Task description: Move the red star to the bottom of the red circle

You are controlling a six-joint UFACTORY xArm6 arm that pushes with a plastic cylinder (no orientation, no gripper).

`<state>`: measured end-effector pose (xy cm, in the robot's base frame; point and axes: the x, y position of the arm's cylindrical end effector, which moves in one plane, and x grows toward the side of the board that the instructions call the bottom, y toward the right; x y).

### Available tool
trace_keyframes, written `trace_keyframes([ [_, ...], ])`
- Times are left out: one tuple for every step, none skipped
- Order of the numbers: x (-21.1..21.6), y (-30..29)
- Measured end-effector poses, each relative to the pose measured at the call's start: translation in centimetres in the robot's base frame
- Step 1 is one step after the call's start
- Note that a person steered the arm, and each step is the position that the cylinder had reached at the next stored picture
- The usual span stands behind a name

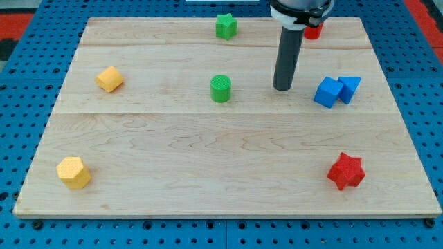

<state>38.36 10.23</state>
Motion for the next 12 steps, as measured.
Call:
trace_keyframes([
  [-1.6,0.0],
  [-1.8,0.0],
  [-1.8,0.0],
  [-1.8,-0.1],
  [-1.2,-0.4],
  [1.9,-0.4],
  [5.6,0.8],
  [9.8,5.9],
  [10.1,12.6],
  [16.6,13.7],
  [21.1,12.4],
  [19.6,7.2],
])
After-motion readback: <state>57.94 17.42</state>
